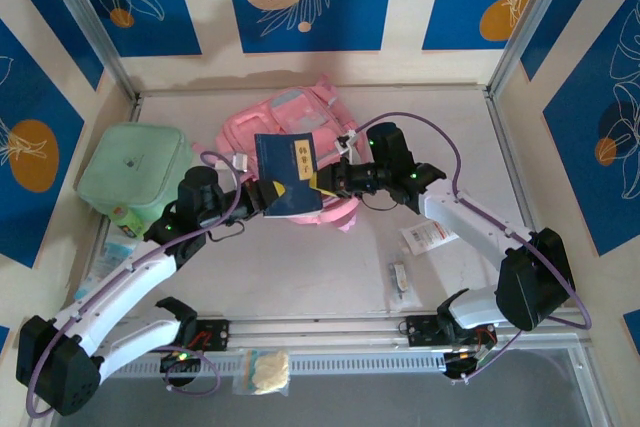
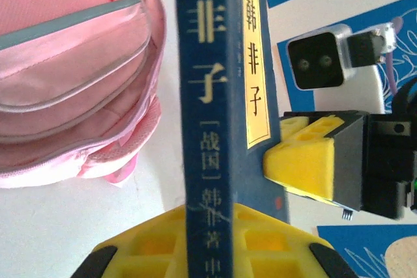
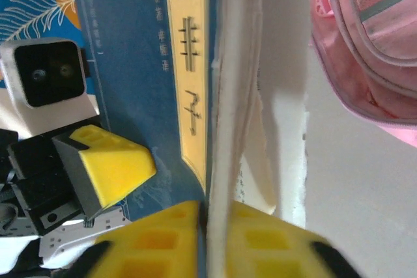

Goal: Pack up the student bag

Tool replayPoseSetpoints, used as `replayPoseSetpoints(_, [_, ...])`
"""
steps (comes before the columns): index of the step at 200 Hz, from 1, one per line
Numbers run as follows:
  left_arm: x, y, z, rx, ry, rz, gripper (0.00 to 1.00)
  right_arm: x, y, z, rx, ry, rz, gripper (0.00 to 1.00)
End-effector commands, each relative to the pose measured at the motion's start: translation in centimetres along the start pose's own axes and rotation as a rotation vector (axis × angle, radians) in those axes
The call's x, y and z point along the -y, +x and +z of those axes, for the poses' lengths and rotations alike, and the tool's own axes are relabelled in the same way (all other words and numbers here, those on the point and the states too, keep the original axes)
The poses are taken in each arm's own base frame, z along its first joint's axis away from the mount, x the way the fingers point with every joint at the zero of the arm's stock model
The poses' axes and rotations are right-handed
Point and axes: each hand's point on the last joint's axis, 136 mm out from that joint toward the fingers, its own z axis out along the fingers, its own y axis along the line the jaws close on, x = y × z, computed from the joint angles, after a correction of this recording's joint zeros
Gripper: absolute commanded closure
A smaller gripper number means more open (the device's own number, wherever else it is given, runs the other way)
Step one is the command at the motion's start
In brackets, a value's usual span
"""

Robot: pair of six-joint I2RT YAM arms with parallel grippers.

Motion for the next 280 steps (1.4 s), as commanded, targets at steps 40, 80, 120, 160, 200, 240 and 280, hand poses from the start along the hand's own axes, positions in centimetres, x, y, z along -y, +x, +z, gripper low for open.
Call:
replayPoseSetpoints(40, [5.8, -2.2, -0.5, 0.053, 0.185, 0.050, 1.00, 1.1, 0.8, -0.9, -0.080, -0.026, 0.077, 0.04])
replayPoseSetpoints(80, [6.7, -2.5, -0.1, 0.059, 0.209, 0.067, 1.00, -1.3, 1.1, -0.1, -0.152, -0.190, 0.100, 0.00])
replayPoseSetpoints(120, [4.5, -2.4, 0.2, 0.059, 0.101, 0.076, 1.00, -2.4, 0.6, -0.7, -0.119, -0.222, 0.059, 0.34])
replayPoseSetpoints(160, [2.8, -1.9, 0.6, 0.043, 0.040, 0.073, 1.00, -1.4, 0.8, -0.2, -0.125, -0.192, 0.065, 0.76])
replayPoseSetpoints(200, [1.5, -1.7, 0.8, 0.030, -0.021, 0.098, 0.91, -1.3, 0.0, -0.4, -0.090, -0.164, 0.050, 1.00])
replayPoseSetpoints(240, [0.1, -2.1, 0.5, 0.027, -0.135, 0.228, 0.58, -0.5, -0.6, -2.2, -0.040, -0.046, -0.002, 1.00])
replayPoseSetpoints(280, [-2.8, -2.4, 1.3, -0.062, -0.341, 0.440, 0.39, 2.5, -1.7, -6.0, 0.056, 0.097, 0.036, 1.00])
